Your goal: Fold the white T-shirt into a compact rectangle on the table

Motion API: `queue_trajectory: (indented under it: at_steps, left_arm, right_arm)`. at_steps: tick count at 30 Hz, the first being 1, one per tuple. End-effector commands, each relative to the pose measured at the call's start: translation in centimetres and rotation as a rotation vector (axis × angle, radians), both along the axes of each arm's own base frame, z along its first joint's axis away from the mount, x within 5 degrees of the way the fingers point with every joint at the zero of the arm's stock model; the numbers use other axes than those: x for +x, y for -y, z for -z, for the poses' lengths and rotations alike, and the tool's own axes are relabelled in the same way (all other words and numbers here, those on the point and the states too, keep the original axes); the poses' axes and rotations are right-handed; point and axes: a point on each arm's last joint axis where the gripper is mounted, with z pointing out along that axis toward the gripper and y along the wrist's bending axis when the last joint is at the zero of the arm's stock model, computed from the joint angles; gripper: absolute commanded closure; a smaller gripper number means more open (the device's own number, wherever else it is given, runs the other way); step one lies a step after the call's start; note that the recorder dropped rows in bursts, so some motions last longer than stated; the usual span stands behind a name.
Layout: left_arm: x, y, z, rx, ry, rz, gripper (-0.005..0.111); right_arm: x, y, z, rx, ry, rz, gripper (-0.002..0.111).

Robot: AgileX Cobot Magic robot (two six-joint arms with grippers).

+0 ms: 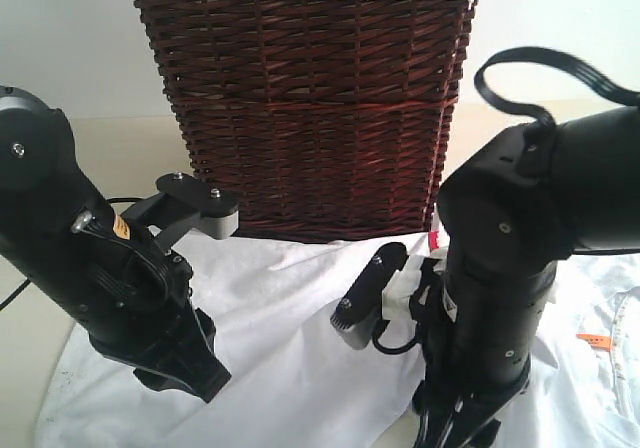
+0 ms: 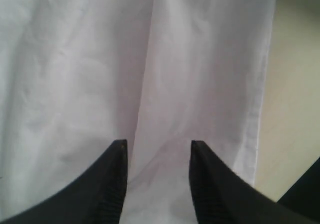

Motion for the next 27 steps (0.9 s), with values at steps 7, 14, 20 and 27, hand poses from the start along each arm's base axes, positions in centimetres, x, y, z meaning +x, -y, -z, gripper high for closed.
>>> queue_trajectory:
  at_steps: [7, 14, 20, 27]
  left_arm:
    - [-0.3, 0.2, 0.0, -0.018, -0.018, -0.005, 0.066]
    - [-0.3, 0.2, 0.0, -0.016, -0.024, -0.003, 0.066]
    - [-0.3, 0.2, 0.0, -0.016, -0.024, -0.003, 0.066]
    - [-0.3, 0.2, 0.0, -0.016, -0.024, -0.003, 0.066]
  right_arm:
    - [2.4, 1.1, -0.5, -0.163, 0.238, 0.209, 0.055]
    - [2.6, -0.9, -0.3, 0.056, 0.238, 0.235, 0.055]
    - [2.6, 0.0, -0.4, -0.038, 0.247, 0.224, 0.055]
    - [2.7, -0.1, 0.4, -0.049, 0.235, 0.297, 0.056]
